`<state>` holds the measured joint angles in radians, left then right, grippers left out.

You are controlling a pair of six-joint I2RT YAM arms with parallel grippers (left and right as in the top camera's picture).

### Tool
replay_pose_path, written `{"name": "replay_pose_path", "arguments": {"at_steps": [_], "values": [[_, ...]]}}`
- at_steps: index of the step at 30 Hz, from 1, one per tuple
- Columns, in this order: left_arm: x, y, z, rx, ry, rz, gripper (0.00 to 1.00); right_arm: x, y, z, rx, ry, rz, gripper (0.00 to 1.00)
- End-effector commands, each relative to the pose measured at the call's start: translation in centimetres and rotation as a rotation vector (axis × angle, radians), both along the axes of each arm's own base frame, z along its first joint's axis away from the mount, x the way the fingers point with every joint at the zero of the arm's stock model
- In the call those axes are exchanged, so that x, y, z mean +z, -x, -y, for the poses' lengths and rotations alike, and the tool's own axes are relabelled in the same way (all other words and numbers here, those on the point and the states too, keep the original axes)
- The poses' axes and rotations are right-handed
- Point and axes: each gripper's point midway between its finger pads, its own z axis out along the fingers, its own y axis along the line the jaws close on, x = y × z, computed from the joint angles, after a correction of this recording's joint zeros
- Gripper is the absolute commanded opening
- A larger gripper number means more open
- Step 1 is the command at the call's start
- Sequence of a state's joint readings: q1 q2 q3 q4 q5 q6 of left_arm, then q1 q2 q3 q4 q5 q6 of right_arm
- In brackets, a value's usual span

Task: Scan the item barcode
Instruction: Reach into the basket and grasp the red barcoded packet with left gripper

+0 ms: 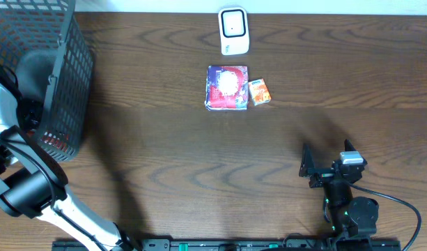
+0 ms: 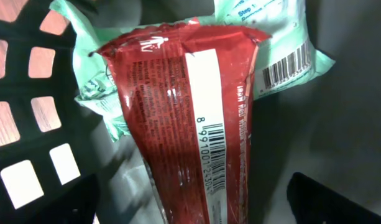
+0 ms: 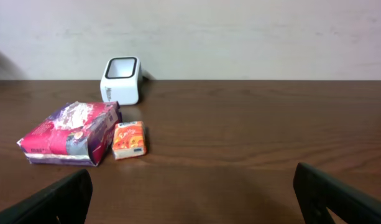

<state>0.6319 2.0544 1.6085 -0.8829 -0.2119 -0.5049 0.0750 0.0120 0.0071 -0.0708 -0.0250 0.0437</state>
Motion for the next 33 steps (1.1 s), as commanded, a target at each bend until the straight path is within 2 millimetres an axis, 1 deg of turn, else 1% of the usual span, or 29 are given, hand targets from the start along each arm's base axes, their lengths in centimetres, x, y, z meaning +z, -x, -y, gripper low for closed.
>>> {"name": "replay_pose_path", "arguments": {"at_steps": [1, 11, 12, 15, 18, 19, 22, 24, 27, 30, 31, 33], "values": [[-0.5, 0.4, 0.2, 0.009, 0.006, -0.015, 0.89, 0.0, 0.0, 0.2, -0.010, 0.008, 0.001, 0.99], [-2.2, 0.9, 0.6, 0.009, 0.016, -0.028, 0.89, 0.0, 0.0, 0.2, -0.010, 0.008, 0.001, 0.99], [-2.3, 0.9, 0.6, 0.008, 0.017, -0.030, 0.87, 0.0, 0.0, 0.2, -0.010, 0.008, 0.001, 0.99], [-2.4, 1.0, 0.7, 0.008, 0.019, -0.034, 0.46, 0.0, 0.0, 0.2, -0.010, 0.008, 0.001, 0.99], [-2.4, 1.0, 0.7, 0.008, 0.018, -0.032, 0.13, 0.0, 0.0, 0.2, -0.010, 0.008, 0.001, 0.99], [-2.2, 0.9, 0.6, 0.008, 0.016, -0.030, 0.08, 0.0, 0.0, 0.2, -0.010, 0.008, 0.001, 0.99], [-1.5, 0.7, 0.5, 0.008, 0.005, -0.014, 0.07, 0.0, 0.0, 0.2, -0.010, 0.008, 0.001, 0.99], [-0.2, 0.5, 0.3, 0.008, -0.010, 0.007, 0.07, 0.0, 0.0, 0.2, -0.010, 0.008, 0.001, 0.99], [2.9, -0.2, -0.2, 0.008, -0.056, 0.074, 0.07, 0.0, 0.0, 0.2, -0.010, 0.008, 0.001, 0.99], [7.3, -1.8, 0.0, -0.008, -0.085, 0.215, 0.07, 0.0, 0.0, 0.2, -0.010, 0.008, 0.001, 0.99], [10.4, -3.1, 0.7, -0.036, -0.086, 0.345, 0.08, 0.0, 0.0, 0.2, -0.010, 0.008, 0.001, 0.99], [14.0, -4.5, 1.7, -0.080, -0.083, 0.490, 0.07, 0.0, 0.0, 0.2, -0.010, 0.008, 0.001, 0.99]]}}
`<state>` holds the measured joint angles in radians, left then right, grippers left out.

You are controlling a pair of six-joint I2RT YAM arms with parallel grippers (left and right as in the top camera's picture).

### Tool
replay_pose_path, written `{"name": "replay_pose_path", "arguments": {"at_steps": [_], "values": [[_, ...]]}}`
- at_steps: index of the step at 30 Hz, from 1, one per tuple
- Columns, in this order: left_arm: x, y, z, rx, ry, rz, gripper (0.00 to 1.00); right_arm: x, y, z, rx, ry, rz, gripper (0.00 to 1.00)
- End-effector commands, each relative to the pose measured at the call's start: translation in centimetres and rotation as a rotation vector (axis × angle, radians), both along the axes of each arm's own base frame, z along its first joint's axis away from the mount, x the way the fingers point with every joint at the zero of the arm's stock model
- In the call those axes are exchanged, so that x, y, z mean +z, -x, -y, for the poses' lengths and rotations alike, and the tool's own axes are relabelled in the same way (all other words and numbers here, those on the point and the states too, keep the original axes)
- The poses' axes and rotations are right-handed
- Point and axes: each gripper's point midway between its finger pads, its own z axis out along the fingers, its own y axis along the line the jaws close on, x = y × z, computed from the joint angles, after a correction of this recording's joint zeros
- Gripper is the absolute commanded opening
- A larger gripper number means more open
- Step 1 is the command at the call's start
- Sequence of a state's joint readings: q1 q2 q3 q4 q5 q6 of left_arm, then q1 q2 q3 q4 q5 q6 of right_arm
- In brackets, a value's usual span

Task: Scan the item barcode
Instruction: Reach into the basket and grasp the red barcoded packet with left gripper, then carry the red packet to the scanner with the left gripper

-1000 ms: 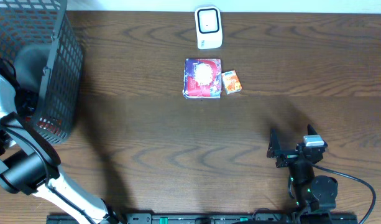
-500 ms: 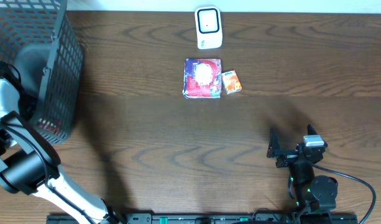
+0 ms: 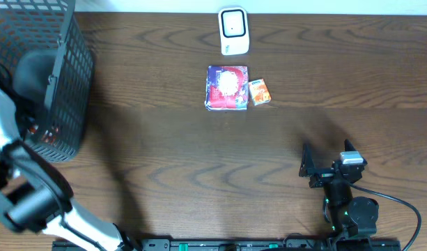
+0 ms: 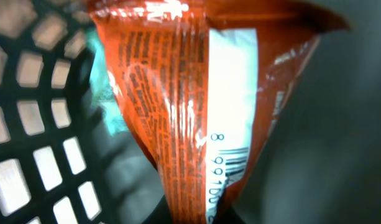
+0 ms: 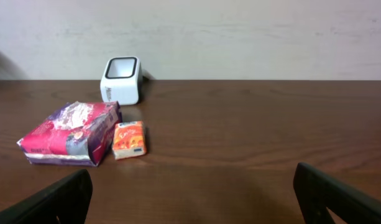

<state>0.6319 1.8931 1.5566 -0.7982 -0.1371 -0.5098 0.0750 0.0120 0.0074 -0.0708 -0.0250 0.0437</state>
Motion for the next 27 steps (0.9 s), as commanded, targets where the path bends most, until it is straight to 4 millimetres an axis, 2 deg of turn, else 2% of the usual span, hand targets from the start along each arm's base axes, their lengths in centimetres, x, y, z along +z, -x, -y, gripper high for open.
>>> {"name": "replay_pose_path", "arguments": {"at_steps": [1, 7, 12, 16, 20, 21, 25, 27], "values": [[10.3, -3.4, 1.8, -0.094, -0.034, 0.348, 0.07, -0.1, 0.0, 0.2, -0.010, 0.008, 0.001, 0.99], [19.4, -5.1, 5.2, -0.239, -0.086, 0.639, 0.07, -0.1, 0.0, 0.2, -0.010, 0.008, 0.001, 0.99], [24.2, -5.3, 8.4, -0.323, -0.150, 0.749, 0.07, -0.1, 0.0, 0.2, -0.010, 0.008, 0.001, 0.99], [27.1, -6.2, 12.3, -0.436, -0.185, 0.819, 0.08, -0.1, 0.0, 0.2, -0.010, 0.008, 0.000, 0.99], [27.8, -7.6, 17.6, -0.619, -0.193, 0.822, 0.07, -0.1, 0.0, 0.2, -0.010, 0.008, 0.000, 0.99], [27.4, -8.4, 20.3, -0.704, -0.183, 0.813, 0.07, -0.1, 0.0, 0.2, -0.010, 0.008, 0.000, 0.99], [26.1, -9.9, 26.5, -0.911, -0.163, 0.778, 0.08, -0.1, 0.0, 0.2, -0.010, 0.008, 0.000, 0.99], [24.6, -10.5, 30.0, -1.020, -0.143, 0.745, 0.08, -0.1, 0.0, 0.2, -0.010, 0.008, 0.000, 0.99]]}}
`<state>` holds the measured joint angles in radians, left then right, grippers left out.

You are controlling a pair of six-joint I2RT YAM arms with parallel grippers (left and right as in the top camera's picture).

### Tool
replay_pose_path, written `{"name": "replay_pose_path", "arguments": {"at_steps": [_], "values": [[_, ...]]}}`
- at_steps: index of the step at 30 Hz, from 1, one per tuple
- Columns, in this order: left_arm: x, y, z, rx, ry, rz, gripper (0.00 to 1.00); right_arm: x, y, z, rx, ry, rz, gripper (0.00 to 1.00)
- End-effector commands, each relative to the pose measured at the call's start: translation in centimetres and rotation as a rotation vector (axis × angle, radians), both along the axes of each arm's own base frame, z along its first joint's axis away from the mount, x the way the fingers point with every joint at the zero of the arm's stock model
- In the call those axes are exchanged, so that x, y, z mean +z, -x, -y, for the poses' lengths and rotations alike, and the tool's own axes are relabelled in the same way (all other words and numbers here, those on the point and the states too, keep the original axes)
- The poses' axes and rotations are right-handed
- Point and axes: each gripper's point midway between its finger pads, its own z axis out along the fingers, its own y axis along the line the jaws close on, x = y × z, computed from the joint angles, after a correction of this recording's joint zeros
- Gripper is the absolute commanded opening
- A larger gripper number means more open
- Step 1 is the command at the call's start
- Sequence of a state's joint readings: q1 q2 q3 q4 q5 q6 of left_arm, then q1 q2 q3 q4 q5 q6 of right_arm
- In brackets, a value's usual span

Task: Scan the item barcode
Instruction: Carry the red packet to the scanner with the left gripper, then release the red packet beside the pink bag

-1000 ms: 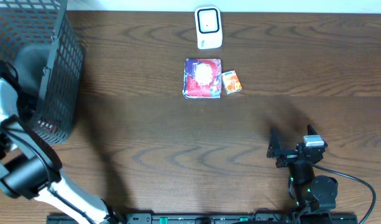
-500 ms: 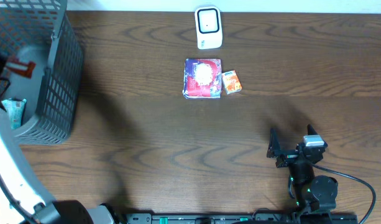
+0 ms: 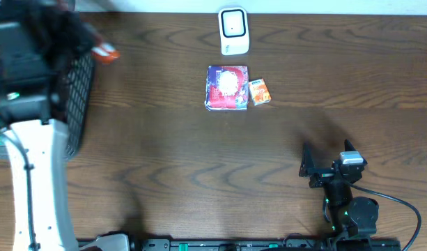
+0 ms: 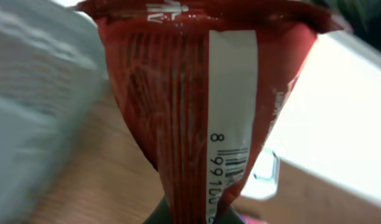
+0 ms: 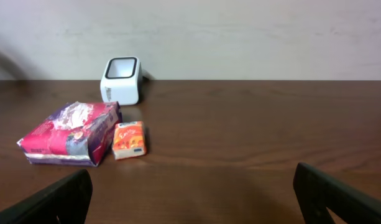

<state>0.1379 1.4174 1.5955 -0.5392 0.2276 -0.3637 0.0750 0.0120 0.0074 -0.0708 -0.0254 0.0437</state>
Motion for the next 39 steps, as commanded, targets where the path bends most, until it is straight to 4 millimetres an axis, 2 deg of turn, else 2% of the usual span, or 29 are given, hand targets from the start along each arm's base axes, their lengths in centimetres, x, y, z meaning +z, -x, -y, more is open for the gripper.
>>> {"name": "replay_pose_path", "arguments": {"at_steps": [1, 4, 7, 10, 17, 21, 24, 29, 31, 32, 35, 39], "values": [[-2.3, -1.3, 5.8, -0.197, -0.106, -0.044, 0.07, -0.1, 0.0, 0.2, -0.010, 0.008, 0.000, 0.99], [-5.2, -1.8, 9.2, -0.276, -0.103, -0.114, 0.07, -0.1, 0.0, 0.2, -0.010, 0.008, 0.000, 0.99], [-9.0, -2.4, 12.3, -0.347, -0.107, -0.208, 0.08, -0.1, 0.0, 0.2, -0.010, 0.008, 0.000, 0.99], [-14.0, -3.3, 15.1, -0.419, -0.126, -0.316, 0.08, -0.1, 0.0, 0.2, -0.010, 0.008, 0.000, 0.99], [-24.3, -3.8, 18.6, -0.493, -0.140, -0.534, 0.07, -0.1, 0.0, 0.2, -0.010, 0.008, 0.000, 0.99], [-28.5, -3.6, 19.7, -0.516, -0.148, -0.618, 0.08, -0.1, 0.0, 0.2, -0.010, 0.008, 0.000, 0.99], [-30.9, -3.6, 20.3, -0.527, -0.153, -0.653, 0.09, -0.1, 0.0, 0.2, -0.010, 0.008, 0.000, 0.99], [-33.1, -4.3, 20.5, -0.526, -0.157, -0.659, 0.12, -0.1, 0.0, 0.2, -0.010, 0.008, 0.000, 0.99], [-33.4, -4.4, 20.6, -0.516, -0.145, -0.663, 0.17, -0.1, 0.0, 0.2, -0.010, 0.008, 0.000, 0.99], [-33.6, -4.3, 20.7, -0.501, -0.129, -0.672, 0.23, -0.1, 0.0, 0.2, -0.010, 0.008, 0.000, 0.99], [-33.9, -4.0, 21.4, -0.473, -0.086, -0.694, 0.23, -0.1, 0.0, 0.2, -0.010, 0.008, 0.000, 0.99], [-33.4, -3.1, 23.8, -0.547, -0.042, -0.688, 0.25, -0.1, 0.0, 0.2, -0.010, 0.008, 0.000, 0.99]]}}
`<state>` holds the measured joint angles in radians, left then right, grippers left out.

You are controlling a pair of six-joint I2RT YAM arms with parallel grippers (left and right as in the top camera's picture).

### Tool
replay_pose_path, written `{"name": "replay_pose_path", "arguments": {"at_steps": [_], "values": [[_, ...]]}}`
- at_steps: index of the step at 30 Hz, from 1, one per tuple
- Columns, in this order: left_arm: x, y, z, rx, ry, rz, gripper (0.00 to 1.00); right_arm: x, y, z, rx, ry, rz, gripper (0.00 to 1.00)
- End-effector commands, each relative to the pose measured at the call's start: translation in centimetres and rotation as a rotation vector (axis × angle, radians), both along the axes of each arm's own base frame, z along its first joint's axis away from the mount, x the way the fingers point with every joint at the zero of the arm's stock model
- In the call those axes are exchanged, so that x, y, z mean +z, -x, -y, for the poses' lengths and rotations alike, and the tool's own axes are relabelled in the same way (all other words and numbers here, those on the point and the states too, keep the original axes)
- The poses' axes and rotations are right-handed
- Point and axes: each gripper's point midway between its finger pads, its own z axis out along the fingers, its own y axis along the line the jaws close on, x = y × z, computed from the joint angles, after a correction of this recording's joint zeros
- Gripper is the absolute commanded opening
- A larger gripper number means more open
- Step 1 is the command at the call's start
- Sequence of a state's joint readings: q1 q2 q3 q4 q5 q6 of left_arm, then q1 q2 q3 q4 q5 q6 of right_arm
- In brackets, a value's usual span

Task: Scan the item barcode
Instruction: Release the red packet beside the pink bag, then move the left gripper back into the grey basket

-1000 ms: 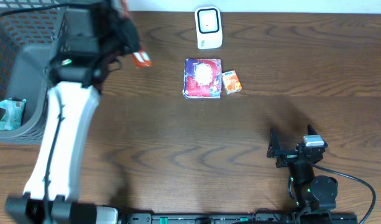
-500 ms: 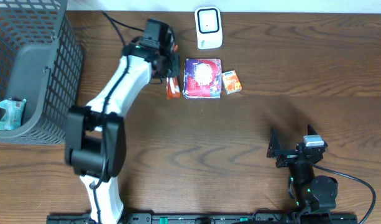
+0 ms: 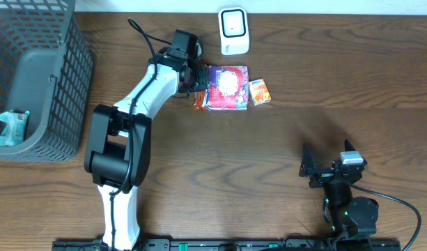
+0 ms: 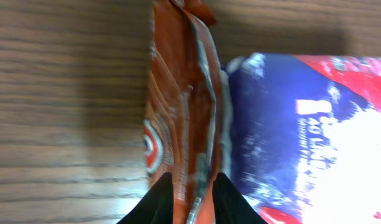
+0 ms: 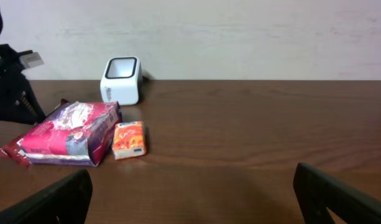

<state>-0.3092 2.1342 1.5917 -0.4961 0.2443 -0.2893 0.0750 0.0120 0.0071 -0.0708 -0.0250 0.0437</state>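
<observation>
The red snack wrapper lies on the table against the left side of a purple-red bag. My left gripper is shut on its near end, a finger on either side. No barcode shows on the face toward the wrist camera. From overhead the wrapper pokes out below the left gripper, a little below and left of the white scanner. My right gripper stands open near the table's front right with nothing between its fingers.
A small orange box sits right of the purple-red bag. A dark mesh basket at the far left holds a green packet. The left arm stretches from the front edge up across the table's left half.
My left gripper with the red wrapper was up in the air by the basket's upper right corner. Now it is down at the table beside the purple-red bag, below the scanner. The right arm is unmoved.
My left gripper was open inside the basket over the red wrapper, which lay on a green packet. Then it was shut on the wrapper, raised in the basket, then outside above the basket. Now the wrapper rests on the table next to the bag.
</observation>
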Motion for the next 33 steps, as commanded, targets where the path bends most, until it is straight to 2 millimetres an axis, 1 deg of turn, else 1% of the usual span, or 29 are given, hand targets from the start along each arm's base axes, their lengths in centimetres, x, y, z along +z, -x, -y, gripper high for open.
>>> {"name": "replay_pose_path", "arguments": {"at_steps": [1, 3, 4, 5, 7, 10, 12, 14, 16, 17, 18, 20, 22, 23, 24, 25, 27, 30, 32, 33], "values": [[-0.2, 1.2, 2.6, -0.037, 0.068, -0.037, 0.27, -0.1, 0.0, 0.2, -0.010, 0.008, 0.000, 0.99], [1.0, 1.0, 2.8, -0.040, 0.076, -0.012, 0.28, -0.1, 0.0, 0.2, -0.010, 0.008, 0.000, 0.99], [2.0, 0.8, 2.9, -0.041, 0.083, 0.008, 0.29, -0.1, 0.0, 0.2, -0.010, 0.008, 0.000, 0.99], [3.0, 0.5, 2.8, -0.039, 0.090, 0.029, 0.31, -0.1, 0.0, 0.2, -0.010, 0.008, 0.000, 0.99], [5.9, 0.0, 2.4, -0.030, 0.108, 0.087, 0.35, -0.1, 0.0, 0.2, -0.010, 0.008, 0.000, 0.99], [11.8, -0.7, 1.3, -0.011, 0.146, 0.215, 0.41, -0.1, 0.0, 0.2, -0.010, 0.008, 0.000, 0.99], [16.5, -0.9, 0.0, 0.009, 0.174, 0.319, 0.47, -0.1, 0.0, 0.2, -0.010, 0.008, 0.000, 0.99], [21.6, -0.7, -1.7, 0.035, 0.201, 0.438, 0.50, -0.1, 0.0, 0.2, -0.010, 0.008, 0.000, 0.99], [26.2, -0.2, -3.7, 0.068, 0.217, 0.549, 0.57, -0.1, 0.0, 0.2, -0.010, 0.008, 0.000, 0.99], [28.7, 0.2, -5.1, 0.096, 0.216, 0.613, 0.59, -0.1, 0.0, 0.2, -0.010, 0.008, 0.000, 0.99], [31.2, 0.7, -7.0, 0.137, 0.202, 0.683, 0.60, -0.1, 0.0, 0.2, -0.010, 0.008, 0.000, 0.99], [34.8, 1.7, -11.0, 0.241, 0.153, 0.784, 0.60, -0.1, 0.0, 0.2, -0.010, 0.008, 0.000, 0.99], [37.1, 2.8, -14.8, 0.346, 0.089, 0.853, 0.61, -0.1, 0.0, 0.2, -0.010, 0.008, 0.000, 0.99], [38.2, 3.4, -17.0, 0.411, 0.052, 0.885, 0.62, -0.1, 0.0, 0.2, -0.010, 0.008, 0.000, 0.99], [39.0, 4.0, -19.1, 0.474, 0.015, 0.910, 0.66, -0.1, 0.0, 0.2, -0.010, 0.008, 0.000, 0.99], [40.3, 5.4, -23.9, 0.632, -0.082, 0.953, 0.66, -0.1, 0.0, 0.2, -0.010, 0.008, 0.000, 0.99], [41.1, 7.1, -28.9, 0.794, -0.187, 0.976, 0.66, -0.1, 0.0, 0.2, -0.010, 0.008, 0.000, 0.99], [40.8, 8.8, -34.2, 0.941, -0.283, 0.962, 0.66, -0.1, 0.0, 0.2, -0.010, 0.008, 0.000, 0.99], [39.6, 9.6, -37.6, 1.014, -0.331, 0.916, 0.67, -0.1, 0.0, 0.2, -0.010, 0.008, 0.000, 0.99], [38.1, 10.1, -40.0, 1.049, -0.384, 0.862, 0.67, -0.1, 0.0, 0.2, -0.010, 0.008, 0.000, 0.99]]}}
